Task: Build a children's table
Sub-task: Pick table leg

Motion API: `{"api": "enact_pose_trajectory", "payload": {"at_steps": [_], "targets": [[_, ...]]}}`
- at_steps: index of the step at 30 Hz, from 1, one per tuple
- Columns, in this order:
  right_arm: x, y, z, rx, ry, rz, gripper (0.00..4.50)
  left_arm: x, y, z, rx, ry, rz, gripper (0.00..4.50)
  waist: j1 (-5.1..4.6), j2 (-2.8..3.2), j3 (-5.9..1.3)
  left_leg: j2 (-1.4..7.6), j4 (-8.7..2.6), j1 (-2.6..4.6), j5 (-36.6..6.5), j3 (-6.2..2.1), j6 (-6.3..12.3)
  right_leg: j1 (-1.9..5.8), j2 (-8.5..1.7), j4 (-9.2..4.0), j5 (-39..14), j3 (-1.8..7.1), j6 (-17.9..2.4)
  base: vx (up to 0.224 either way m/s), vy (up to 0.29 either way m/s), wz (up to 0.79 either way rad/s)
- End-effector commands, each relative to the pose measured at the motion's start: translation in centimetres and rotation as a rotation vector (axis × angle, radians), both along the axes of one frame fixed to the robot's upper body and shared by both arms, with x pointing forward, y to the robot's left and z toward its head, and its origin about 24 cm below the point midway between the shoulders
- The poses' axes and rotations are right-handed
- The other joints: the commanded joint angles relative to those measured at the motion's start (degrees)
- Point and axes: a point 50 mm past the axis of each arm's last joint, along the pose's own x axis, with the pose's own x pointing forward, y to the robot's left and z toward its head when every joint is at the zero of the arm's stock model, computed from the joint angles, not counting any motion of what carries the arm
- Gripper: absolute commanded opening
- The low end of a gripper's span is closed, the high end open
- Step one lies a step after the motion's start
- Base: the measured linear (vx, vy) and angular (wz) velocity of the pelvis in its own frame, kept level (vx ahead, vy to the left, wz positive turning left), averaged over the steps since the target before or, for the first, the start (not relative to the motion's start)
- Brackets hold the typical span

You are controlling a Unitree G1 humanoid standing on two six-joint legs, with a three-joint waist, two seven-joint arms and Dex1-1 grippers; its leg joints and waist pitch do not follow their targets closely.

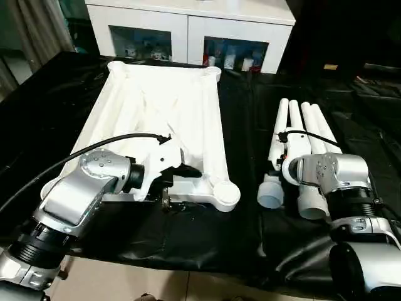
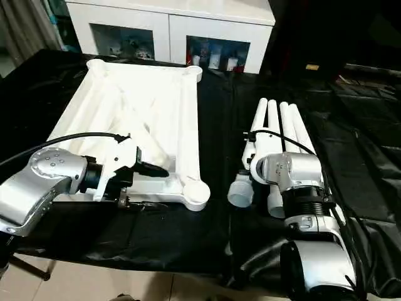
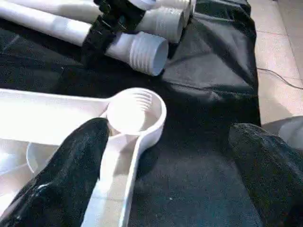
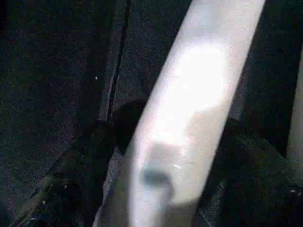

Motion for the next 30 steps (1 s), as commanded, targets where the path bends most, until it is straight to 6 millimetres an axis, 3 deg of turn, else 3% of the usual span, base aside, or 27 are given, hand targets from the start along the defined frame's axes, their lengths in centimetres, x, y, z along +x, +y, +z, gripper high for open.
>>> {"api": "enact_pose_trajectory", "payload": {"at_steps": [1,6,7,8,9,13,15,21,23,26,27,30], "targets": [[-0.1,0.1,-0.5,0.014,0.032,-0.006,3.27,0.1,-0.1,0.1,0.012,-0.036,0.021,4.50,0.30,-0.05,-4.07,3.03,-4.45,0.55,-1.02,-0.49,-0.38,3.51,-3.79,-3.10,0.60,2.80,-15.52,0.000,0.000,0.00],[0.0,0.1,-0.6,0.018,0.016,-0.012,2.81,0.8,-0.2,0.1,0.013,-0.123,0.086,4.50,0.48,0.01,-4.51,3.07,-4.30,0.59,-0.62,-0.52,-0.36,3.65,-3.81,-2.97,1.19,2.73,-15.35,0.000,0.000,0.00],[0.1,0.1,-0.5,0.026,0.002,-0.016,2.81,1.1,-0.3,0.0,-0.005,-0.179,0.121,4.50,0.54,0.30,-4.54,3.08,-4.30,0.53,-0.40,-0.61,-0.36,3.66,-3.80,-2.93,1.56,2.69,-15.31,0.000,0.000,0.00],[0.1,0.1,-0.5,0.026,0.001,-0.016,2.77,1.1,-0.3,0.0,-0.009,-0.187,0.124,4.50,0.43,0.06,-4.57,3.04,-4.22,0.49,-0.39,-0.49,-0.32,3.66,-3.71,-3.01,2.12,2.73,-15.30,0.000,0.000,0.00],[0.1,0.1,-0.5,0.025,-0.005,-0.021,2.64,1.3,-0.5,0.0,-0.044,-0.229,0.145,4.50,0.65,0.45,-4.65,3.02,-4.21,0.52,-0.30,-0.63,-0.36,3.71,-3.79,-2.91,2.44,2.69,-15.44,0.000,0.000,0.00],[0.0,0.1,-0.6,0.037,-0.006,-0.026,2.37,1.6,-0.7,-0.2,-0.067,-0.231,0.204,4.50,0.84,0.24,-4.79,3.03,-4.14,0.51,-0.37,-0.52,-0.08,3.71,-3.74,-2.83,3.65,2.66,-15.90,0.000,0.000,0.00],[-0.3,-0.1,-0.9,0.043,0.005,-0.044,2.07,1.3,-1.1,-0.3,-0.093,-0.222,0.194,4.50,0.93,0.04,-4.73,3.07,-4.16,0.50,-0.81,-0.47,-0.12,3.66,-3.75,-2.94,2.73,2.67,-15.80,0.000,0.000,0.00],[-0.6,-0.6,-1.3,0.066,0.009,-0.095,1.84,1.3,-1.5,-0.4,-0.124,-0.285,0.227,4.50,1.43,0.08,-4.61,3.16,-4.32,0.75,-2.69,-0.44,-0.68,3.34,-3.66,-3.21,-0.25,2.63,-14.77,0.000,0.000,0.00],[-0.6,-0.7,-1.0,0.079,-0.005,-0.108,1.84,1.3,-1.7,-0.4,-0.134,-0.251,0.226,4.50,1.54,-0.01,-4.63,3.13,-4.34,0.80,-3.17,-0.42,-1.09,3.27,-3.68,-3.22,-1.31,2.67,-13.91,0.000,0.000,0.00],[-0.2,-1.1,1.1,0.171,-0.135,-0.141,1.84,2.1,-2.2,0.4,-0.203,-0.181,0.277,4.50,1.74,-0.21,-4.57,3.10,-4.35,0.83,-3.60,-0.30,-1.28,3.21,-3.76,-3.36,-2.46,2.77,-13.37,0.000,0.000,0.00],[-0.2,-1.1,1.1,0.171,-0.135,-0.141,1.84,2.1,-2.2,0.4,-0.203,-0.181,0.277,4.50,1.86,-0.64,-4.60,3.16,-4.37,0.74,-3.35,-0.35,-1.07,3.27,-3.77,-3.22,-2.45,2.71,-13.29,0.000,0.000,0.00],[-0.7,-1.8,3.8,0.268,-0.304,-0.093,1.84,3.1,-3.1,1.5,-0.323,-0.090,0.386,4.50,1.78,-0.97,-4.49,3.02,-4.30,0.37,-2.86,-0.26,-0.45,3.50,-3.73,-3.32,-2.60,2.72,-12.49,0.000,0.000,0.00]]}}
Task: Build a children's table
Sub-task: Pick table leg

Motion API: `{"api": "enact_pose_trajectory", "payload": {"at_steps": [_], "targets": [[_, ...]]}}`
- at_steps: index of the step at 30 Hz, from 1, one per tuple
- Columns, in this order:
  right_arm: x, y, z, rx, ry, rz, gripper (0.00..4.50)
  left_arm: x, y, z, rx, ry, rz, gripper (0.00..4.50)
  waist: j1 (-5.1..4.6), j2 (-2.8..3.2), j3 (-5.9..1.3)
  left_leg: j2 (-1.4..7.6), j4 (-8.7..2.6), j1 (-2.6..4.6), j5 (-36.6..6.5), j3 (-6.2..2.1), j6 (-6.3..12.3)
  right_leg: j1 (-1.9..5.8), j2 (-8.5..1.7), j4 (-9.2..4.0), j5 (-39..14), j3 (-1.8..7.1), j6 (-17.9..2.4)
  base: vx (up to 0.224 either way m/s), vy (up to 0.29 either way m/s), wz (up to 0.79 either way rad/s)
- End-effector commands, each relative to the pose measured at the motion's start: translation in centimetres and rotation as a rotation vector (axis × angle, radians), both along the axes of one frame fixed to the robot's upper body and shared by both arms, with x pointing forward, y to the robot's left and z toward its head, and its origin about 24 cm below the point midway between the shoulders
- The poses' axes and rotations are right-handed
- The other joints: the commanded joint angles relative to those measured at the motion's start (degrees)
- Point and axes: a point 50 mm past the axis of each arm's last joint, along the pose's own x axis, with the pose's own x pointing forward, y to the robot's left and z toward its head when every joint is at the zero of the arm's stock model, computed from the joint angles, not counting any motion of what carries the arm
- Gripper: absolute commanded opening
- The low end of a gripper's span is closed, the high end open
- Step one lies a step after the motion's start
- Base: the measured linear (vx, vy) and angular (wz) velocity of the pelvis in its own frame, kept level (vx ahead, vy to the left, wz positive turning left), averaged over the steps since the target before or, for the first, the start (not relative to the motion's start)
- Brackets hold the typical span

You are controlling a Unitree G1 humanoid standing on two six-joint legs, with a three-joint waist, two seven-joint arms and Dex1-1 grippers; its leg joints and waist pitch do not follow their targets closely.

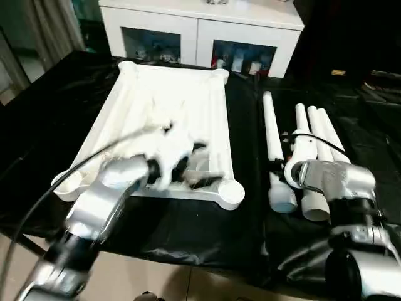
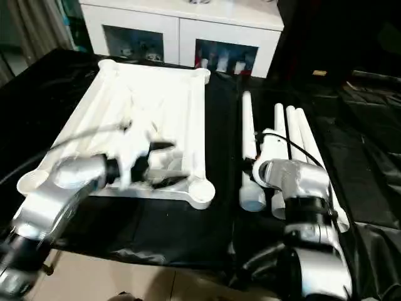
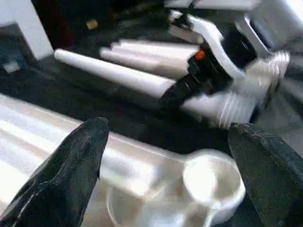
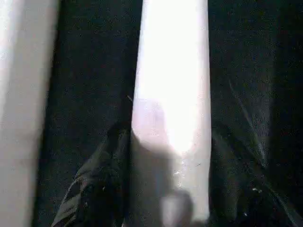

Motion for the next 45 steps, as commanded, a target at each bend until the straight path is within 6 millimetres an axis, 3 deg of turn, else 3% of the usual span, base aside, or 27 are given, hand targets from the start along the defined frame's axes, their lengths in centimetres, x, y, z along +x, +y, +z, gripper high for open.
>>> {"api": "enact_pose_trajectory", "payload": {"at_steps": [1,2,5,8,10,11,12,15,17,21,29,32,33,36,40,41,43,44,45], "targets": [[-0.2,-1.0,3.0,0.059,-0.161,0.022,1.84,0.5,-0.3,0.7,-0.107,0.083,0.061,4.50,0.41,-0.77,-4.61,2.92,-4.10,0.60,-2.89,-0.45,0.38,3.51,-3.89,-3.54,-1.90,2.85,-12.74,0.000,0.000,0.00],[-0.3,-1.0,3.1,0.061,-0.165,0.024,1.84,0.5,-0.4,0.7,-0.115,0.089,0.062,4.50,0.53,-0.88,-4.62,2.85,-4.10,0.27,-2.02,-0.51,0.98,3.73,-3.86,-3.49,-1.38,2.76,-12.92,0.000,0.000,0.00],[-1.3,-1.3,4.6,0.149,-0.264,0.102,1.84,0.6,-1.2,1.7,-0.281,0.160,0.068,4.50,0.71,-0.89,-4.60,2.80,-3.85,0.37,-2.06,-0.24,1.76,3.68,-3.81,-3.51,-1.10,2.87,-13.27,0.000,0.000,0.00],[-3.8,-1.0,6.9,0.305,-0.463,0.320,1.84,0.7,-2.5,3.2,-0.435,0.242,0.021,4.50,1.59,-1.12,-4.57,2.85,-3.72,0.26,-2.33,-0.37,3.59,3.65,-3.83,-3.79,-1.02,2.71,-14.21,0.000,0.000,0.00],[-5.1,-0.5,7.9,0.364,-0.560,0.425,1.83,0.8,-2.9,3.4,-0.436,0.250,0.000,4.50,1.79,-1.06,-4.38,3.00,-3.82,0.16,-4.00,-0.43,4.62,3.64,-3.88,-4.32,-3.74,2.69,-12.92,0.000,0.000,0.00],[-7.0,0.2,8.7,0.445,-0.648,0.563,1.83,0.8,-3.8,4.1,-0.479,0.296,-0.046,4.50,1.67,-1.08,-4.25,3.02,-3.91,0.11,-4.22,-0.47,4.59,3.63,-3.84,-4.35,-4.79,2.68,-12.49,0.000,0.000,0.00],[-7.4,0.4,8.8,0.457,-0.656,0.591,1.83,0.8,-4.1,4.4,-0.506,0.316,-0.058,4.50,2.06,-1.01,-4.34,3.05,-3.75,0.36,-4.51,-0.44,4.69,3.54,-3.93,-4.45,-5.10,2.66,-12.41,0.000,0.000,0.00],[-7.7,0.8,8.9,0.475,-0.666,0.623,1.83,0.8,-4.6,5.1,-0.553,0.356,-0.087,4.50,1.65,-1.07,-4.01,3.06,-4.11,0.25,-5.53,-0.68,3.49,3.26,-3.86,-4.99,-9.88,2.41,-12.07,0.000,0.000,0.00],[-7.9,1.0,9.3,0.501,-0.679,0.645,1.83,0.7,-4.9,5.5,-0.569,0.383,-0.101,4.50,1.63,-1.05,-3.94,2.99,-4.16,0.35,-6.67,-0.76,2.43,3.06,-3.95,-5.54,-14.23,2.34,-10.99,0.000,0.000,0.00],[-8.2,1.2,9.4,0.510,-0.684,0.672,1.83,0.7,-5.3,5.9,-0.595,0.408,-0.116,4.50,1.57,-1.27,-3.75,2.94,-4.36,0.26,-7.48,-0.87,1.66,2.86,-3.92,-6.09,-17.92,2.29,-8.48,0.000,0.000,0.00],[-8.3,1.5,9.3,0.505,-0.682,0.696,1.83,0.6,-5.3,6.9,-0.673,0.447,-0.145,4.50,1.63,-1.34,-3.95,2.92,-4.30,-0.04,-5.15,-0.90,2.06,2.97,-3.90,-5.77,-14.07,2.28,-8.63,0.000,0.000,0.00],[-8.4,1.5,9.2,0.521,-0.676,0.699,1.83,0.2,-4.9,7.6,-0.748,0.469,-0.221,4.50,1.72,-1.44,-4.09,2.85,-4.10,-0.08,-3.30,-0.80,2.81,3.06,-3.89,-5.31,-10.61,2.24,-9.99,0.000,0.000,0.00],[-8.5,1.5,9.2,0.523,-0.673,0.704,1.83,0.1,-4.9,7.7,-0.752,0.466,-0.244,4.21,1.72,-1.49,-4.10,2.79,-4.08,-0.14,-2.98,-0.79,2.99,3.10,-3.87,-5.26,-10.15,2.23,-10.21,0.000,0.000,0.00],[-8.6,1.7,9.0,0.523,-0.658,0.720,1.83,-0.2,-4.8,7.7,-0.726,0.452,-0.271,4.08,1.79,-1.37,-3.97,2.88,-4.22,-0.02,-3.12,-0.75,3.50,3.01,-3.76,-5.36,-9.94,2.20,-10.21,0.000,0.000,0.00],[-8.6,2.4,8.6,0.460,-0.638,0.729,1.83,0.5,-5.0,7.1,-0.657,0.437,-0.154,3.67,1.74,-1.11,-3.90,3.08,-4.37,0.01,-4.76,-0.89,2.56,3.11,-3.99,-5.72,-12.40,2.25,-8.78,0.000,0.000,0.00],[-8.2,3.0,8.5,0.357,-0.641,0.711,1.83,1.1,-5.1,6.9,-0.642,0.446,-0.068,3.63,1.68,-1.13,-3.89,3.21,-4.43,-0.05,-4.77,-0.96,1.87,3.06,-3.97,-5.67,-12.25,2.27,-8.35,0.000,0.000,0.00],[-8.0,3.4,8.4,0.308,-0.644,0.702,1.83,1.3,-5.2,6.8,-0.637,0.451,-0.035,3.55,1.54,-1.23,-3.84,3.12,-4.46,0.01,-4.72,-0.98,1.46,3.06,-3.90,-5.77,-12.37,2.27,-7.89,0.000,0.000,0.00],[-7.8,4.4,8.4,0.193,-0.654,0.705,1.83,1.7,-5.4,6.8,-0.631,0.447,0.029,3.29,1.51,-1.09,-3.84,3.09,-4.46,-0.01,-5.04,-1.02,0.75,3.05,-3.92,-5.82,-12.78,2.31,-7.45,0.000,0.000,0.00],[-7.8,4.4,8.4,0.183,-0.654,0.706,1.83,1.7,-5.4,6.8,-0.633,0.447,0.032,3.22,1.51,-1.16,-3.83,3.09,-4.50,-0.06,-4.95,-1.06,0.57,3.11,-3.93,-5.85,-12.89,2.32,-7.21,0.000,0.000,0.00]]}}
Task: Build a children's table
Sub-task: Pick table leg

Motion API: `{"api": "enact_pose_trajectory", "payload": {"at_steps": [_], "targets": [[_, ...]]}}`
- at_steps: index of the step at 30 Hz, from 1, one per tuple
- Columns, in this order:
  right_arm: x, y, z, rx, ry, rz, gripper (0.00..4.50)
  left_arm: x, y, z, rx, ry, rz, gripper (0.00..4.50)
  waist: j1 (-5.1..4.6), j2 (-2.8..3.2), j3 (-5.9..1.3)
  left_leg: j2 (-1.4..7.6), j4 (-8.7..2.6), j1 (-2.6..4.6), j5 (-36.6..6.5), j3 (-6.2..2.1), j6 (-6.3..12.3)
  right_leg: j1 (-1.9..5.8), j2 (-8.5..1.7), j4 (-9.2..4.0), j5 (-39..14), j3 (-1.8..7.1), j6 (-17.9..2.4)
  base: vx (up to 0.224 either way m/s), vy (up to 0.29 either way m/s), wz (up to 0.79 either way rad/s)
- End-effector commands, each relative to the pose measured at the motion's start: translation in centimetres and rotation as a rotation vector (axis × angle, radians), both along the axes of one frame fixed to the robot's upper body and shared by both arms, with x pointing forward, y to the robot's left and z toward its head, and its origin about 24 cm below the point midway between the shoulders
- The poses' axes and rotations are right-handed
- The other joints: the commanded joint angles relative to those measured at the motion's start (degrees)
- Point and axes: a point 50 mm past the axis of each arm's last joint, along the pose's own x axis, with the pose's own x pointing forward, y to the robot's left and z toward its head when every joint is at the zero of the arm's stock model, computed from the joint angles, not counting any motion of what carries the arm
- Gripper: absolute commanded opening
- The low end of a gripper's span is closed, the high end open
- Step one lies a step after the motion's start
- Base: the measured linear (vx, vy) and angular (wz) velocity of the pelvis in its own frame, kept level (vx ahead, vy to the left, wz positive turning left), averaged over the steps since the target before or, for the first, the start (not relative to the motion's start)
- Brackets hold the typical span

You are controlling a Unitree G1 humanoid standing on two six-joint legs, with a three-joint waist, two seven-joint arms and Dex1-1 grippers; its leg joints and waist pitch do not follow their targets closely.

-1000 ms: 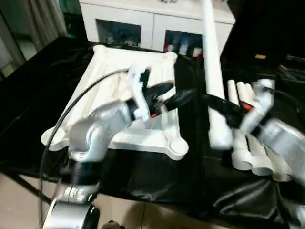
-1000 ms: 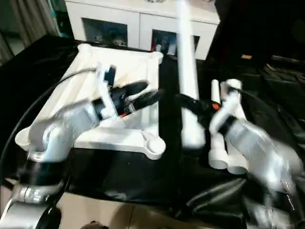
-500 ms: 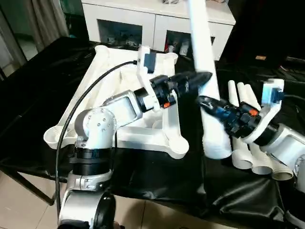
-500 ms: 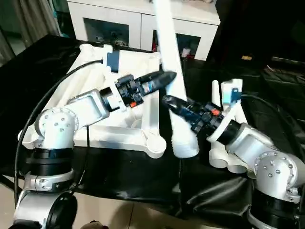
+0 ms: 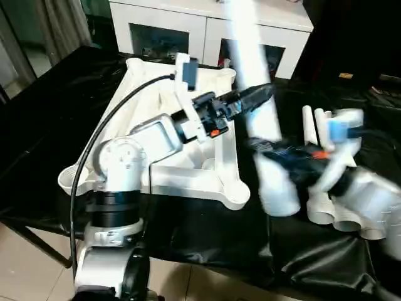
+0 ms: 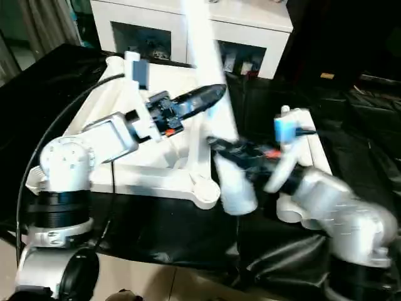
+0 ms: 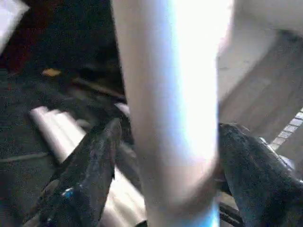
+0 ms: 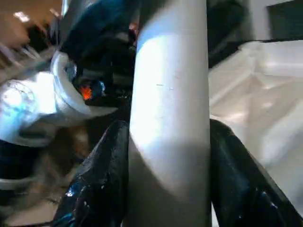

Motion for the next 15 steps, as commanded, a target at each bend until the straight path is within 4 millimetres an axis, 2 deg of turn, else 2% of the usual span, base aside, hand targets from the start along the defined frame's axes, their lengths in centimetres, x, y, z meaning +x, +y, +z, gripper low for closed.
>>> {"api": "enact_pose_trajectory", "payload": {"at_steps": [1,2,4,7,8,13,14,15], "targets": [[0.4,1.0,0.6,-0.172,-0.110,-0.057,1.83,0.5,-0.5,1.1,-0.007,-0.008,0.053,3.22,0.19,-0.32,-4.01,2.91,-4.44,0.39,-5.61,-1.29,-0.28,3.03,-3.96,-4.91,-13.44,2.64,-7.48,0.000,0.000,0.00],[0.6,1.2,0.3,-0.243,-0.137,-0.084,1.83,0.6,-0.5,1.3,-0.041,0.011,0.070,3.20,0.08,-0.49,-4.03,2.90,-4.39,0.36,-5.63,-1.23,-0.57,3.01,-3.87,-4.97,-13.19,2.65,-7.32,0.000,0.000,0.00],[1.1,1.5,0.0,-0.334,-0.170,-0.128,1.83,1.0,-0.5,1.6,-0.103,0.053,0.106,2.84,-0.21,-0.66,-3.90,2.63,-4.32,0.31,-6.11,-1.19,-1.03,3.12,-3.73,-5.03,-12.27,2.66,-7.69,0.000,0.000,0.00],[2.0,2.2,-0.1,-0.449,-0.240,-0.233,1.83,1.6,-0.2,1.6,-0.135,0.115,0.186,2.74,-0.23,-0.54,-3.93,2.56,-4.29,0.14,-5.94,-1.27,-0.46,3.05,-3.62,-4.84,-11.85,2.70,-7.42,0.000,0.000,0.00],[2.3,2.5,0.0,-0.475,-0.269,-0.279,1.83,1.9,-0.1,1.4,-0.127,0.132,0.225,2.52,-0.38,-0.59,-3.97,2.48,-4.27,0.19,-5.84,-1.26,-0.28,3.07,-3.54,-4.82,-11.43,2.67,-7.35,0.000,0.000,0.00],[2.6,4.0,0.4,-0.478,-0.319,-0.334,1.83,2.2,0.0,0.9,-0.119,0.182,0.294,2.19,-0.34,-0.32,-4.22,2.68,-4.21,0.54,-4.24,-1.22,0.60,3.03,-3.36,-4.10,-5.64,2.71,-8.72,0.000,0.000,0.00],[2.7,4.3,0.4,-0.496,-0.334,-0.351,1.83,2.2,0.0,0.7,-0.111,0.199,0.311,2.06,-0.38,-0.20,-4.36,2.76,-4.14,0.54,-2.64,-1.24,1.15,3.12,-3.33,-3.70,-1.82,2.66,-9.86,0.000,0.000,0.00],[2.8,4.5,0.4,-0.504,-0.339,-0.356,1.83,2.2,0.0,0.5,-0.103,0.205,0.322,1.88,-0.39,-0.14,-4.37,2.75,-4.14,0.57,-2.20,-1.27,1.31,3.19,-3.29,-3.62,-0.90,2.63,-10.20,0.000,0.000,0.00]]}}
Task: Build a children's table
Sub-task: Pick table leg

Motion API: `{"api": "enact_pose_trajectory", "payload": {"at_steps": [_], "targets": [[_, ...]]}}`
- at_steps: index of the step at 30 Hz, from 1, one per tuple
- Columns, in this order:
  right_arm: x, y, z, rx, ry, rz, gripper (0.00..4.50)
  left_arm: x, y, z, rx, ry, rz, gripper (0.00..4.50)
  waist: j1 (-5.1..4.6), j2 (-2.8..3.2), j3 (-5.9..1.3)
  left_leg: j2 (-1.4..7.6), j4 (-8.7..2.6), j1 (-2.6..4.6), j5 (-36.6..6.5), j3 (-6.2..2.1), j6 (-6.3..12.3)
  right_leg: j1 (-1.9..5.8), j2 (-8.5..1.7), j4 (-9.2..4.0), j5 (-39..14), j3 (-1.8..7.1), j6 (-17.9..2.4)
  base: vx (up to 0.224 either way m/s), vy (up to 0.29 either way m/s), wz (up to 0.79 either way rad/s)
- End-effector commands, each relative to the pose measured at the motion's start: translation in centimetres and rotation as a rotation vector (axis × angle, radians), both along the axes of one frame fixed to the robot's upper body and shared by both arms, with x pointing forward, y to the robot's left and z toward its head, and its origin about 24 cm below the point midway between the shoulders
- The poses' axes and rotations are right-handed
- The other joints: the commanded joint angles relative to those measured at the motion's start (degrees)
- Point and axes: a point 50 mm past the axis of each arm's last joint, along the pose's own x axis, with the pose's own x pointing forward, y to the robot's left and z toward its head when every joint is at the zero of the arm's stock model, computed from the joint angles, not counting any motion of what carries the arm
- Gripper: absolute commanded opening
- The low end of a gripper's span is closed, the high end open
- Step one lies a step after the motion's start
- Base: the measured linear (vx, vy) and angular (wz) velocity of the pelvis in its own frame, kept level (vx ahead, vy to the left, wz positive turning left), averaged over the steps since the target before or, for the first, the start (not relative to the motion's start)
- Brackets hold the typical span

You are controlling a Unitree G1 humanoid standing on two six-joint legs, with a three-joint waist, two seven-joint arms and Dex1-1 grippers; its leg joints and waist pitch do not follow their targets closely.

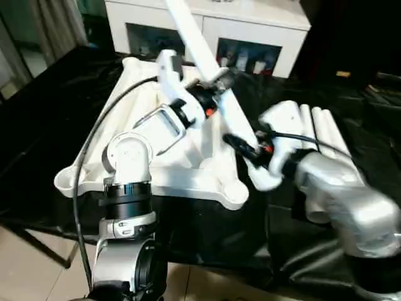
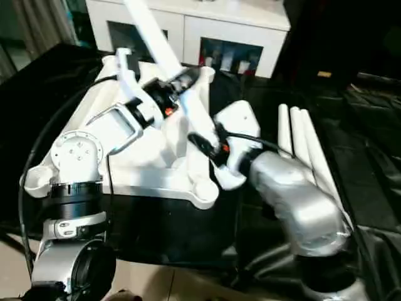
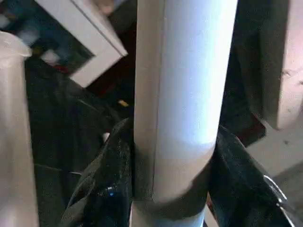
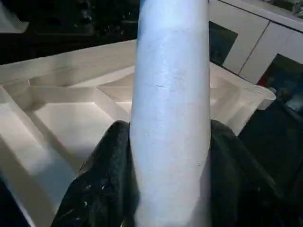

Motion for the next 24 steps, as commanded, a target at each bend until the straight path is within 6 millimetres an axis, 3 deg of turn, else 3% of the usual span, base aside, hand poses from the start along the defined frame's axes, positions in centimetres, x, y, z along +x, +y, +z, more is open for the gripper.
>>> {"api": "enact_pose_trajectory", "payload": {"at_steps": [1,5,12,13,14,20,24], "targets": [[0.3,0.2,0.7,-0.019,-0.058,-0.022,1.83,-0.3,-1.8,0.1,-0.010,0.020,-0.019,1.86,-0.21,-0.06,-4.43,2.80,-3.86,0.83,-1.72,-1.21,1.46,3.28,-3.32,-3.01,0.46,2.72,-10.96,0.000,0.000,0.00],[0.3,0.7,0.7,-0.027,-0.075,-0.015,1.82,-0.3,-1.9,0.1,-0.015,0.022,-0.011,1.74,-0.11,-0.05,-4.47,2.80,-3.86,0.81,-2.80,-1.08,1.76,3.51,-3.54,-3.00,0.80,2.81,-11.77,0.000,0.000,0.00],[0.5,0.9,0.9,-0.027,-0.121,-0.010,1.82,-0.4,-1.9,0.0,0.003,0.000,-0.030,1.74,-0.15,0.04,-4.45,2.81,-3.90,0.88,-4.16,-1.05,1.05,3.48,-3.61,-3.17,-0.99,2.82,-11.26,0.000,0.000,0.00],[0.5,0.9,1.1,0.043,-0.102,0.009,2.38,-0.4,-1.8,0.1,0.006,-0.009,-0.026,1.74,-0.21,0.17,-4.48,2.76,-3.86,0.89,-4.55,-1.03,1.05,3.47,-3.58,-3.19,-1.50,2.84,-11.19,0.000,0.000,0.00],[0.5,0.8,1.2,0.058,-0.095,0.010,2.52,-0.3,-1.8,0.1,0.005,-0.010,-0.026,1.74,-0.25,0.13,-4.47,2.77,-3.88,0.88,-4.81,-1.02,1.18,3.47,-3.59,-3.24,-1.69,2.86,-11.22,0.000,0.000,0.00],[-1.0,-0.9,1.3,0.246,0.070,0.201,2.95,-0.6,-1.0,1.2,0.072,-0.189,-0.191,1.74,0.19,0.47,-4.83,2.73,-3.84,1.07,-4.29,-1.12,2.15,3.58,-3.39,-3.00,-0.07,2.71,-11.23,0.000,0.000,0.00],[-2.3,-2.3,0.9,0.303,0.179,0.341,2.97,-1.0,-0.2,1.9,0.060,-0.266,-0.335,1.74,0.26,0.07,-4.90,2.69,-3.71,1.01,-3.67,-0.92,2.70,3.75,-3.57,-2.95,0.36,2.68,-12.68,0.000,0.000,0.00]]}}
